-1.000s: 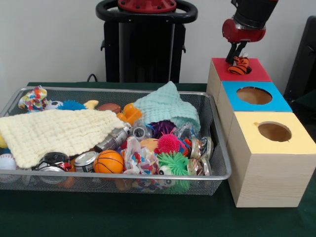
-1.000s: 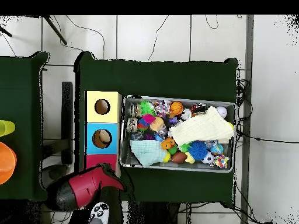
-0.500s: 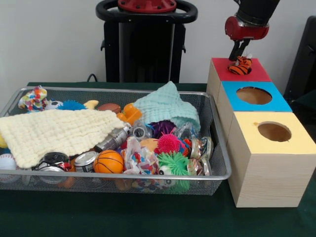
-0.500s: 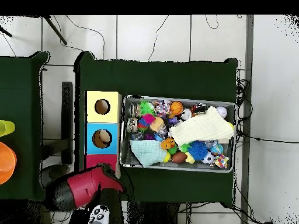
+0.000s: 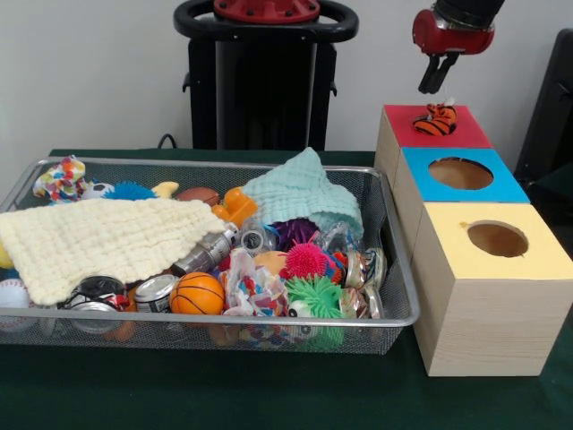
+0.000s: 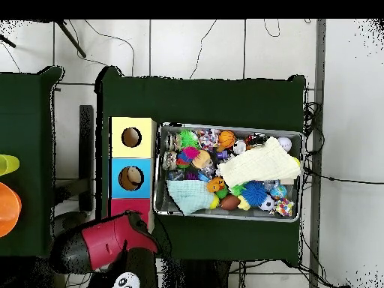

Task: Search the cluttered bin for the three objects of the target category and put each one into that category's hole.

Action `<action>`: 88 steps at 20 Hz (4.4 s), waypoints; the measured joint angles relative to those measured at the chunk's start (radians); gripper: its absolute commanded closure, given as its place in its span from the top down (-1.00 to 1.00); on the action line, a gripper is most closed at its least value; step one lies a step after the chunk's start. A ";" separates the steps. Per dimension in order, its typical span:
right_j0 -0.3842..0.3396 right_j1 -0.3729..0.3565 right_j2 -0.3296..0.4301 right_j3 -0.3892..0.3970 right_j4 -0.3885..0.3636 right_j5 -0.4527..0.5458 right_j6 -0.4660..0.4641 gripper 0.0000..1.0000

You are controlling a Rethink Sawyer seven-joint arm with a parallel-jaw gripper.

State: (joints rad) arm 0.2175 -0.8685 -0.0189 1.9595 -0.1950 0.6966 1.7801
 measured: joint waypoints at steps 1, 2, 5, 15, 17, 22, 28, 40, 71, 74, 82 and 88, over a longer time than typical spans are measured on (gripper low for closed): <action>0.000 -0.002 0.000 0.000 0.000 0.001 0.000 -1.00; 0.000 -0.004 0.000 0.000 0.000 0.002 0.000 -1.00; 0.000 -0.006 0.000 0.000 0.000 0.002 0.000 -1.00; 0.019 0.006 -0.001 0.001 -0.001 0.000 0.000 -1.00; 0.024 0.011 -0.001 0.000 0.000 -0.006 0.000 -1.00; 0.041 0.029 -0.005 0.000 -0.001 -0.046 0.000 -1.00; 0.052 0.045 -0.011 0.000 -0.001 -0.109 0.000 -1.00; 0.076 0.079 -0.035 -0.002 0.000 -0.183 0.000 -1.00; -0.045 -0.033 -0.028 -0.003 0.014 0.019 0.000 -1.00; -0.045 -0.035 -0.023 -0.007 0.015 0.020 0.000 -1.00; -0.033 -0.031 -0.009 -0.018 0.015 0.019 0.000 -1.00; -0.014 -0.015 -0.008 -0.026 0.015 -0.035 0.000 -1.00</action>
State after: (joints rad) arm 0.2038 -0.8838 -0.0265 1.9336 -0.1796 0.6615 1.7801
